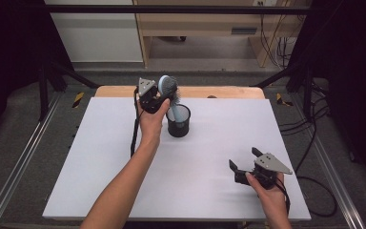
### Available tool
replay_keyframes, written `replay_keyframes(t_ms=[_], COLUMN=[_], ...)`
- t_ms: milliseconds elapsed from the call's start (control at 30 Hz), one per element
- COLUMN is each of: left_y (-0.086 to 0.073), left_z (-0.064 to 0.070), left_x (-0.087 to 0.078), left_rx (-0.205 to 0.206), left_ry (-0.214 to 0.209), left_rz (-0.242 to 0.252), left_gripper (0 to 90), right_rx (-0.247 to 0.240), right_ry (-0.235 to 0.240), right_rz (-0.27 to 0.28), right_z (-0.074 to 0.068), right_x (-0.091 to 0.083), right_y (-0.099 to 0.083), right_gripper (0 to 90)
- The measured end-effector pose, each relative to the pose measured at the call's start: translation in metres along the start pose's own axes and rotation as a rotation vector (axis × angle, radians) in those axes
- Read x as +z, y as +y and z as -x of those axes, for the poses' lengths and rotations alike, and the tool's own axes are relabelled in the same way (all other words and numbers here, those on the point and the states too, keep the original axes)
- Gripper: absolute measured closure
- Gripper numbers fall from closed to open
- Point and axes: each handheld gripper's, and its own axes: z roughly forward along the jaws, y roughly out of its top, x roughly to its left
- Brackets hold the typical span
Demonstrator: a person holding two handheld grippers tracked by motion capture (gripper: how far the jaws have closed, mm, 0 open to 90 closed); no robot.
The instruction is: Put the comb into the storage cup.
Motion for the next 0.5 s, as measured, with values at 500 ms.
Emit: replay_keyframes(t_ms=[500], left_y=[-0.0058], left_z=[0.001], left_x=[0.002], left_rx=[-0.005], left_ry=[0.0], left_rz=[-0.008], left_gripper=[49.7], right_rx=[-0.002], right_ry=[0.002], right_rz=[-0.002], right_z=[-0.0006], right_x=[0.0005], right_y=[-0.0002], right_gripper=[5.1])
